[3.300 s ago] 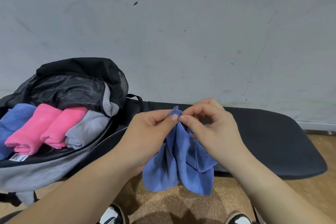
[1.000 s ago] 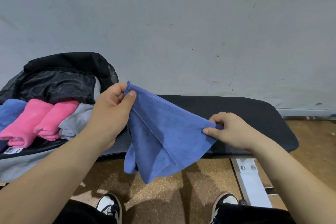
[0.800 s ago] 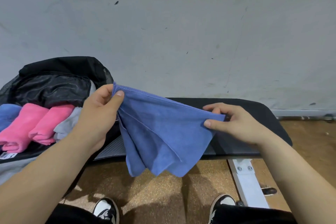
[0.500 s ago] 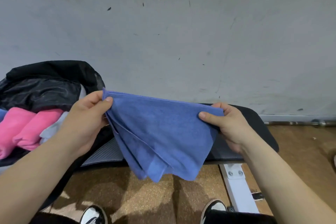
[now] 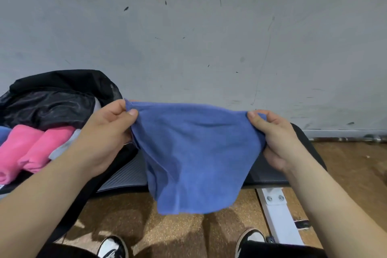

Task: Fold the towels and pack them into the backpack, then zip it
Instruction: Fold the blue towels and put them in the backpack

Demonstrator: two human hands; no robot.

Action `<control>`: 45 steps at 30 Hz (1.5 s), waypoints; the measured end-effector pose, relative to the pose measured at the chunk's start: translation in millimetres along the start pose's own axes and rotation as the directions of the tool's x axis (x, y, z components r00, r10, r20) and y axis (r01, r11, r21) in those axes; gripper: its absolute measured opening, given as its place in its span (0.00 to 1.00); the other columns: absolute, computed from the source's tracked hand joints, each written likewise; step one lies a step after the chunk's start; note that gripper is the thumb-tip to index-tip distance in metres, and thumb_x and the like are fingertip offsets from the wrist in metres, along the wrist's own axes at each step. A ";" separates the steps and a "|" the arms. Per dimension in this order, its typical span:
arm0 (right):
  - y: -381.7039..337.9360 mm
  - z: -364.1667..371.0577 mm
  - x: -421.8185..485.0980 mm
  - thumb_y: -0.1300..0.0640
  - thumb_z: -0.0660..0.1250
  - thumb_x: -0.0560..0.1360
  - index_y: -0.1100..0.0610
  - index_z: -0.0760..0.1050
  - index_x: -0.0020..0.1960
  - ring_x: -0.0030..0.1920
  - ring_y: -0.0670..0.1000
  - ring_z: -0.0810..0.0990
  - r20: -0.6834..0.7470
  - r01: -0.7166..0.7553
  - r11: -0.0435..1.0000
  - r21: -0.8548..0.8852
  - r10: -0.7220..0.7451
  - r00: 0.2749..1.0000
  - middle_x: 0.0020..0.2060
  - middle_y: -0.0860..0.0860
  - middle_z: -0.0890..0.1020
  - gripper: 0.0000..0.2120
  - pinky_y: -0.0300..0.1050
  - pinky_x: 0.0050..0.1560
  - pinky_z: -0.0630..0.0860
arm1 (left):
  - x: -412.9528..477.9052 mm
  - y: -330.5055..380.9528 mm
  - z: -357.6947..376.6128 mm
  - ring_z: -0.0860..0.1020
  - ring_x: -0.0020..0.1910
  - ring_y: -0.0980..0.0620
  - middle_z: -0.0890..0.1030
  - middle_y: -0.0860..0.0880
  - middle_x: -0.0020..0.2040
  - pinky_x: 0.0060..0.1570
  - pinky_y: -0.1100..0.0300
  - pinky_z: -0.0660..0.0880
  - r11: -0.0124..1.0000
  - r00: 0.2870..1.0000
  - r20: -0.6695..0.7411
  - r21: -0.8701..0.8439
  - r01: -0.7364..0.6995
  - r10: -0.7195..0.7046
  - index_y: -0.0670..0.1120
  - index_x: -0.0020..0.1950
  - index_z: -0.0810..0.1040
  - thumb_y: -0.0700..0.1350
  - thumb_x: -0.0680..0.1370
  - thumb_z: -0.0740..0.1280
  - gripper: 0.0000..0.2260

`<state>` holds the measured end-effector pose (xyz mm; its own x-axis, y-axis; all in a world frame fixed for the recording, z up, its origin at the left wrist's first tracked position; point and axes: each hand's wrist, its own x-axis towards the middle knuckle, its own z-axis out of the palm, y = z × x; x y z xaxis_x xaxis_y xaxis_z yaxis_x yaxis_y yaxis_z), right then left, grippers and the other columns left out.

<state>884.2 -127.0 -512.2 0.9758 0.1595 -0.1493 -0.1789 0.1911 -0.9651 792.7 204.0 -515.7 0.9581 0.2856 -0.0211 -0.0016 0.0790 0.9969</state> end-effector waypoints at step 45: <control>28.3 84.9 14.1 0.58 0.74 0.78 0.64 0.80 0.49 0.33 0.55 0.83 -0.015 -0.058 0.987 -0.153 0.057 0.998 0.36 0.59 0.84 0.08 0.47 0.31 0.81 | 24.9 -22.4 53.4 0.85 0.42 0.44 0.88 0.43 0.42 0.44 0.46 0.82 0.968 0.991 -0.134 0.249 0.022 0.012 0.46 0.48 0.88 0.45 0.82 0.71 0.07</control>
<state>882.2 -37.1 -523.4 0.9659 0.1555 -0.2071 -0.2143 0.0314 -0.9763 831.9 158.3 -534.5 0.9110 0.4119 -0.0188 0.0904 -0.1551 0.9837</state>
